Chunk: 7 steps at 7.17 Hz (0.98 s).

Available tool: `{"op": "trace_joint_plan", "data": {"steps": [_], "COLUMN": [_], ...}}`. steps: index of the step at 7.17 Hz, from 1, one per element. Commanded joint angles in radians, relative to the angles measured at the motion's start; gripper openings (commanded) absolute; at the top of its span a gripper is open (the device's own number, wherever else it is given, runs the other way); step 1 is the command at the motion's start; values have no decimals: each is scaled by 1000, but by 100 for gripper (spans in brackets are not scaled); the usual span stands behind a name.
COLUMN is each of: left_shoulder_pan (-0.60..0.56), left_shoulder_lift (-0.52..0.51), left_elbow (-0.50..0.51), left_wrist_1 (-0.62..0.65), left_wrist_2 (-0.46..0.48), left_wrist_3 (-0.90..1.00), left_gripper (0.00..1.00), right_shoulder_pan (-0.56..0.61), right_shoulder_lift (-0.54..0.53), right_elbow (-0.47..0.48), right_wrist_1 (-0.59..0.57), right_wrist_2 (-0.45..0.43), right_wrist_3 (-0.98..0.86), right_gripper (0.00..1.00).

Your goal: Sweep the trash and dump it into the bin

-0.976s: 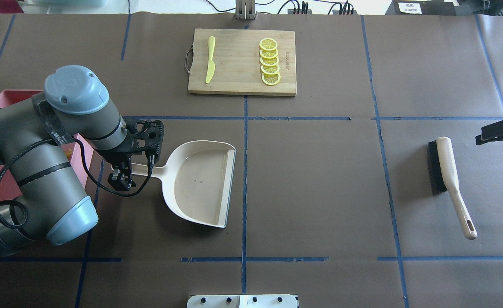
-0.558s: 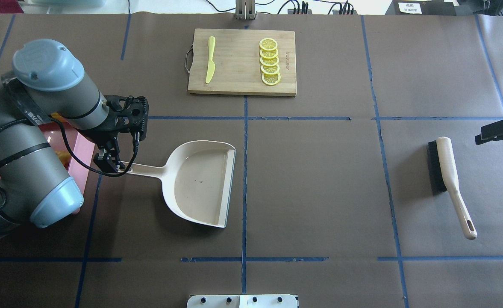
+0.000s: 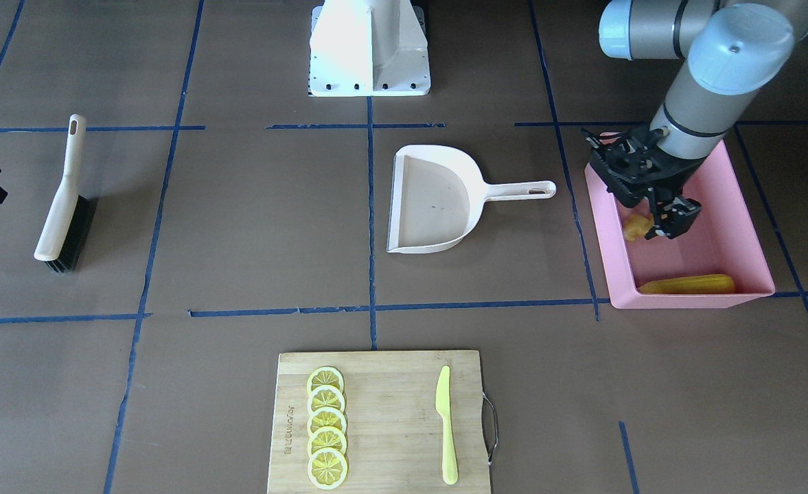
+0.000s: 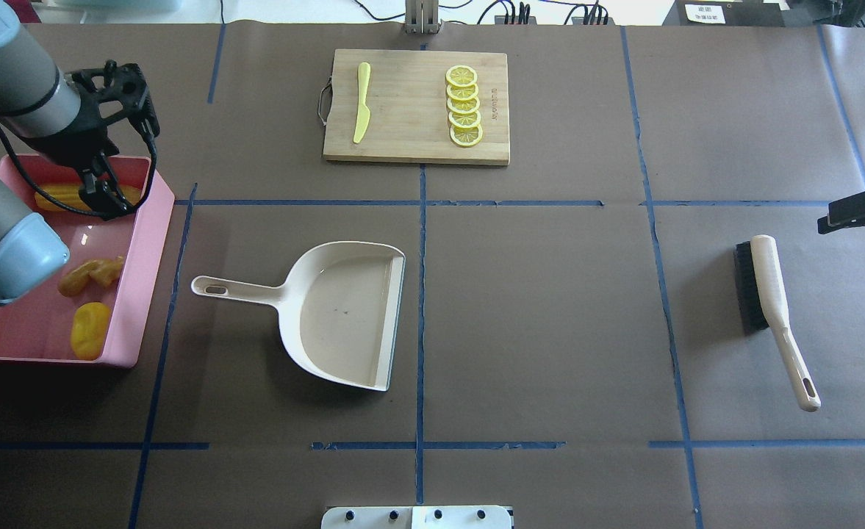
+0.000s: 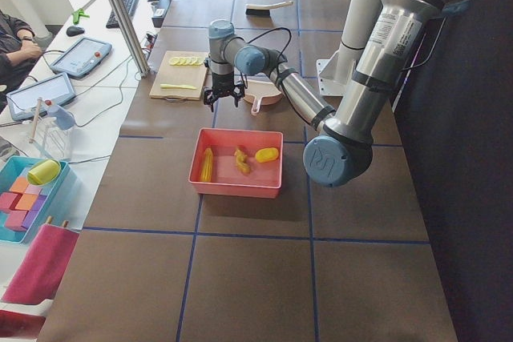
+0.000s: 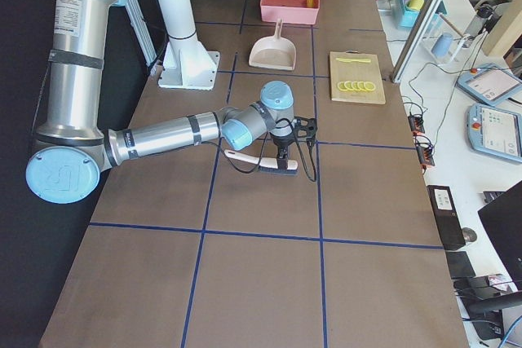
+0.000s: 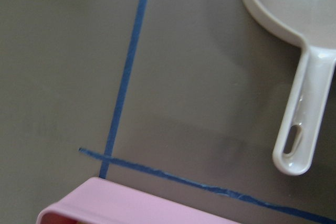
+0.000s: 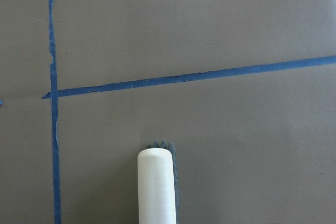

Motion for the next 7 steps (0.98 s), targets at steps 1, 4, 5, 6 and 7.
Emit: {"op": "trace_joint_plan", "data": {"steps": [1, 4, 5, 6, 7], "left_shoulder_pan": [-191, -453, -456, -485, -511], "left_shoulder_lift": [54, 96, 116, 130, 133], "left_elbow": [33, 111, 159, 203, 269], "left_wrist_1": [146, 193, 181, 117, 98], "left_wrist_2": [-9, -59, -102, -131, -176], "left_wrist_3": [-95, -31, -31, -41, -48], "left_gripper": [100, 100, 100, 100, 100], "right_shoulder_pan": [18, 32, 31, 34, 55], "right_shoulder_lift": [18, 35, 61, 66, 64], "right_elbow": [-5, -14, -26, -39, -51], "right_wrist_1": [1, -4, -4, -4, -7], "right_wrist_2": [-3, 3, 8, 8, 14], "right_wrist_3": [8, -4, -4, -4, -15], "right_gripper": [100, 100, 100, 100, 100]}}
